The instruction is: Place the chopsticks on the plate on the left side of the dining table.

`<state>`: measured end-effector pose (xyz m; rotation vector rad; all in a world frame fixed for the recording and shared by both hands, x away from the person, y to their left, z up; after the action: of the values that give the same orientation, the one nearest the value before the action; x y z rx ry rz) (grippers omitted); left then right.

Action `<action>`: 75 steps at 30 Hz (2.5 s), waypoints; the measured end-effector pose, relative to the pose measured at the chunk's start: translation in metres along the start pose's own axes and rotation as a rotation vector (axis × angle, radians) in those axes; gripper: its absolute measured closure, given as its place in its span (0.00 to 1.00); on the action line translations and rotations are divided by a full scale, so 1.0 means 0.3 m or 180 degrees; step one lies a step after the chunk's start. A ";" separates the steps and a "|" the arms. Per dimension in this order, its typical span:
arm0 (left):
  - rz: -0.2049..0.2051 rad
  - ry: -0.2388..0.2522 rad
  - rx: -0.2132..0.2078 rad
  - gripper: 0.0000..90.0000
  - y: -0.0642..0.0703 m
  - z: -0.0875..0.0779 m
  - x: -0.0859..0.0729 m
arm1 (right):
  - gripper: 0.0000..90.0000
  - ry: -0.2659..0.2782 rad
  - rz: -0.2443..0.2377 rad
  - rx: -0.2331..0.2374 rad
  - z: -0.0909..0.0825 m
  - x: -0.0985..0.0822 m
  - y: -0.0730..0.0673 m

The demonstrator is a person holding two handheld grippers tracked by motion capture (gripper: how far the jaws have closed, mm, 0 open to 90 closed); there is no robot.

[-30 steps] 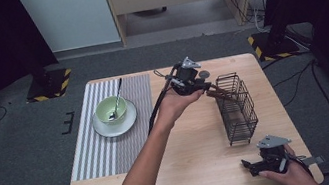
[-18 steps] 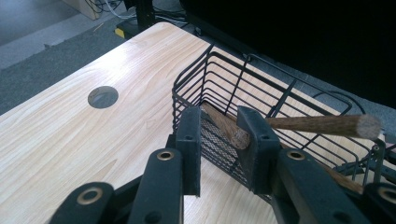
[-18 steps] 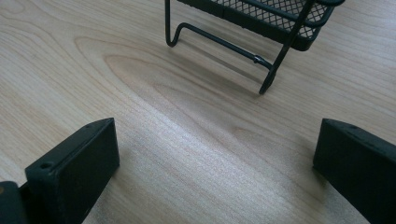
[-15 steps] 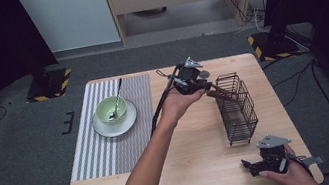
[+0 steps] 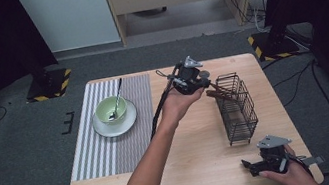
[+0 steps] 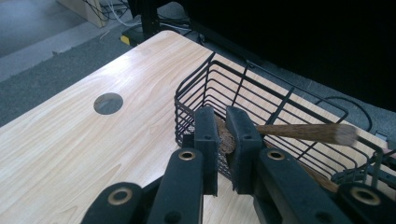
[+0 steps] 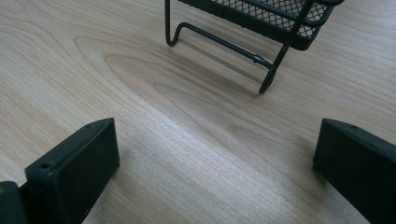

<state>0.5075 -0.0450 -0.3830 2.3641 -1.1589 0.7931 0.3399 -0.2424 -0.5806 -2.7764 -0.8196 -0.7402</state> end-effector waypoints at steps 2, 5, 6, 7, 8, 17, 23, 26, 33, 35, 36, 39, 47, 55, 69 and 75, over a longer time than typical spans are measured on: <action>0.0002 0.0029 -0.0001 0.92 -0.003 -0.016 -0.004 | 0.00 0.0000 0.0002 0.0000 0.000 0.000 0.000; -0.0031 0.0106 -0.0026 0.92 -0.013 -0.043 -0.014 | 0.00 -0.0001 0.0003 0.0000 0.000 0.000 0.000; -0.0041 0.0141 -0.0050 0.92 -0.015 -0.052 -0.017 | 0.00 -0.0001 0.0004 -0.0002 0.000 0.000 0.000; -0.0050 0.0176 -0.0080 0.92 -0.017 -0.061 -0.022 | 0.00 -0.0001 0.0004 -0.0004 0.000 0.000 0.000; -0.0065 0.0204 -0.0102 0.93 -0.020 -0.069 -0.026 | 0.00 -0.0001 0.0007 -0.0002 0.000 0.000 0.000; -0.0166 0.0443 -0.0248 0.92 -0.059 -0.132 -0.067 | 0.00 -0.0006 0.0014 -0.0003 0.000 -0.001 -0.001; -0.0164 0.0575 -0.0324 0.93 -0.071 -0.163 -0.083 | 0.00 -0.0008 0.0010 -0.0005 -0.001 -0.001 -0.001; -0.0163 0.0647 -0.0350 0.93 -0.075 -0.176 -0.086 | 0.00 -0.0008 0.0010 -0.0006 -0.001 -0.001 0.000; -0.0160 0.0824 -0.0440 0.93 -0.075 -0.196 -0.080 | 0.00 -0.0008 0.0011 -0.0006 -0.001 -0.001 0.000; -0.0174 0.0869 -0.0465 0.93 -0.076 -0.198 -0.078 | 0.00 -0.0008 0.0011 -0.0006 -0.001 -0.001 -0.001; -0.0186 0.0897 -0.0484 0.93 -0.076 -0.199 -0.076 | 0.00 -0.0008 0.0011 -0.0006 -0.001 -0.001 0.000; -0.0231 0.0975 -0.0526 0.93 -0.078 -0.201 -0.073 | 0.00 -0.0009 0.0013 -0.0006 -0.001 -0.001 -0.001; -0.0376 0.1196 -0.0476 0.93 -0.101 -0.231 -0.079 | 0.00 -0.0008 0.0013 -0.0006 -0.001 -0.001 -0.001; -0.0527 0.1305 -0.0284 0.93 -0.139 -0.266 -0.117 | 0.00 -0.0009 0.0013 -0.0007 -0.001 -0.001 -0.001; -0.0710 0.1368 -0.0060 0.93 -0.206 -0.323 -0.203 | 0.00 -0.0009 0.0013 -0.0006 -0.001 -0.001 -0.001; -0.0815 0.1397 0.0033 0.93 -0.229 -0.341 -0.246 | 0.00 -0.0009 0.0013 -0.0007 -0.001 -0.001 -0.001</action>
<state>0.4938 0.0958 -0.3586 2.1350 -0.6595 1.1474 0.3395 -0.2425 -0.5806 -2.7807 -0.8140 -0.7371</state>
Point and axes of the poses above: each handheld gripper's, and its own axes: z roughly forward along the jaws, x roughly out of its top, y roughly to its right, the point moved 6 cm from there along z, roughly forward along the jaws, and after that the axes turned 15 degrees about -y, right-handed, at the moved point
